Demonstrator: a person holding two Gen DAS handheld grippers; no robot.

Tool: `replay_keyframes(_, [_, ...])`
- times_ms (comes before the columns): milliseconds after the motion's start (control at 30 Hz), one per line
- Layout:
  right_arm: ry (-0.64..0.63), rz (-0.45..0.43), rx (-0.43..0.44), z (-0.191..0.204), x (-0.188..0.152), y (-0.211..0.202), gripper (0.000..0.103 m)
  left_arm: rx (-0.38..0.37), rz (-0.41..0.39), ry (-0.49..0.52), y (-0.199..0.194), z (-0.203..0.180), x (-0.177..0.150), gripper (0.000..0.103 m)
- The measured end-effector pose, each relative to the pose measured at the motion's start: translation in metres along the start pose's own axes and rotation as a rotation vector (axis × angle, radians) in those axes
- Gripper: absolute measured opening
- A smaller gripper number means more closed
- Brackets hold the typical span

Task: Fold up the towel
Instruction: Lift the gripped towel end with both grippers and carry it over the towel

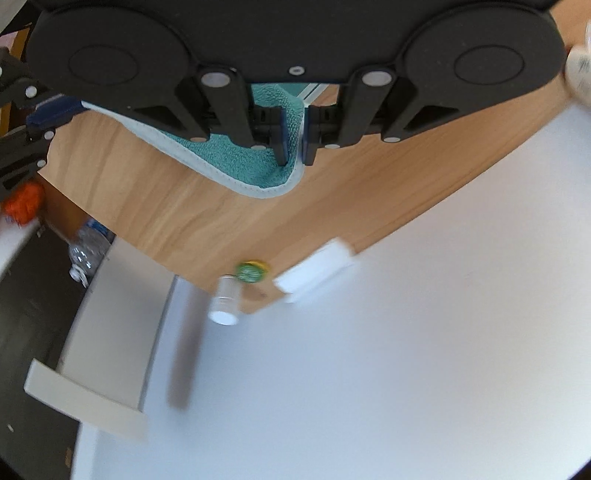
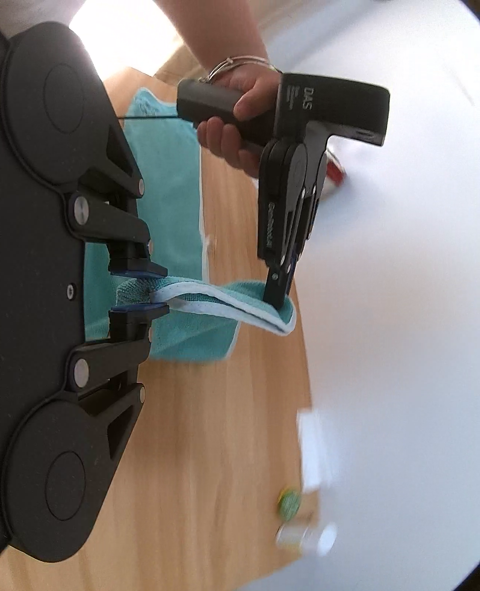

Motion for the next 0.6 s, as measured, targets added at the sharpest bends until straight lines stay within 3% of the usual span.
replay_keyframes(333, [-0.079,0.043,0.076,0.141,-0.006,0.064,0.014,0.016,-0.043,-0.151,-0.082,0.102,-0.090,0.007])
replay_keyframes(600, [-0.125,0.068,0.109,0.230,-0.010,0.122,0.014,0.033,-0.041,-0.198,-0.129,0.179,-0.151,0.007])
Point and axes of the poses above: each gripper's, at about its wrist camera, not at the fingertips, and y roughly the way its jaws point, z to its left, x to its top, the point moved 7 cm from there along y, roughly the way its jaws point, and after that the axes turned 4 degrees about z, right-handed, at the moved point
